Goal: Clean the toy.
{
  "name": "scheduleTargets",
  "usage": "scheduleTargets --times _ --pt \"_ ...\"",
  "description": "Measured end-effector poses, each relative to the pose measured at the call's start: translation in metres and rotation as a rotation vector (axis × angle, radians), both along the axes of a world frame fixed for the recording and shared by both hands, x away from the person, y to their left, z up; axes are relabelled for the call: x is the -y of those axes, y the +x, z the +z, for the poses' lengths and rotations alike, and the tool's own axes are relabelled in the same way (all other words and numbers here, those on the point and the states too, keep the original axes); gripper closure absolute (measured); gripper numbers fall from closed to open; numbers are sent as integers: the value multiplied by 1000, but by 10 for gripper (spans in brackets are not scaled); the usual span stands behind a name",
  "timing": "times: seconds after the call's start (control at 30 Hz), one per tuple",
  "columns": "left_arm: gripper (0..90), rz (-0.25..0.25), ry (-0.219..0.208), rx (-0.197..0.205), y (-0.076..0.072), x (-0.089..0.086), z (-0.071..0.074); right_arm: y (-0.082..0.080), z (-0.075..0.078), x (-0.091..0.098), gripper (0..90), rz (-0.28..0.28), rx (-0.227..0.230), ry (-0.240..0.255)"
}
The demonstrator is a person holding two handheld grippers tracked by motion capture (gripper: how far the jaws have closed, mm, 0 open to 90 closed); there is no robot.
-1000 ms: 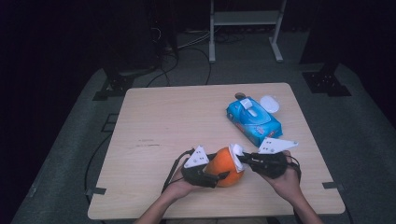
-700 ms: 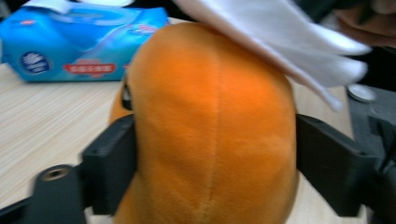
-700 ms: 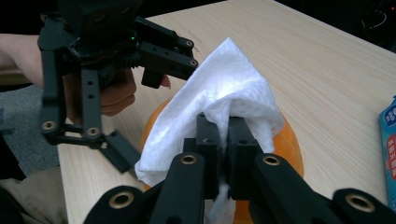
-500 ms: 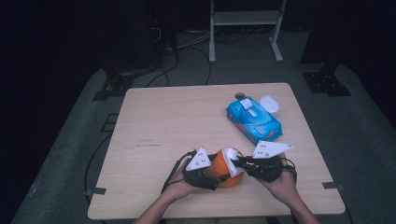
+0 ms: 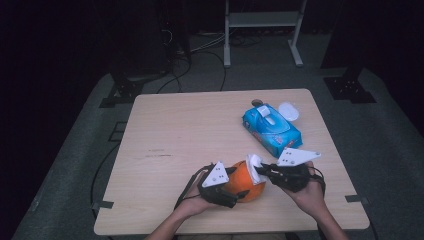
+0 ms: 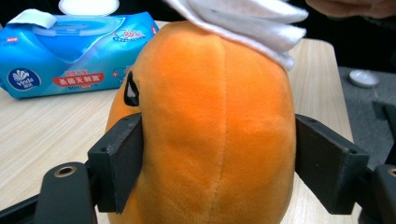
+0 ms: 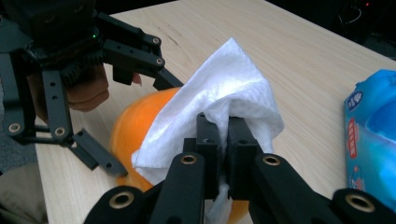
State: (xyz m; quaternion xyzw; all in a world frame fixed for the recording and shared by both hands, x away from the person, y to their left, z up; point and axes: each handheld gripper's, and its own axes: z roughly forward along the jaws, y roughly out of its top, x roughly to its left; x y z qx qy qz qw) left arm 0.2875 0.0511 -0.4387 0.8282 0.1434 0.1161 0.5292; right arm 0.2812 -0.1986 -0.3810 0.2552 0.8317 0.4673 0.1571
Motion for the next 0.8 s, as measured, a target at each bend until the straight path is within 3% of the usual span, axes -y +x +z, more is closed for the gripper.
scheduleTargets --times 0.13,0.23,0.33,0.5,0.6,0.67,0.8 --pt "279 10 20 24 -4 6 1 -6 2 -7 852 27 9 -25" --pt "285 -11 39 39 -7 8 0 -12 3 -21 851 79 9 -28" --pt "294 -19 56 66 -11 9 0 -13 3 -26 850 96 10 -41" --pt "286 -33 47 77 -12 10 -2 -4 4 -9 850 51 -2 -25" --pt "187 -19 3 51 -8 9 0 -2 2 1 852 40 -25 -24" --pt "127 -15 6 38 -6 10 -2 -3 1 4 852 54 -42 -24" --pt "226 -36 35 48 -12 13 -2 -11 4 -6 852 100 -41 -57"
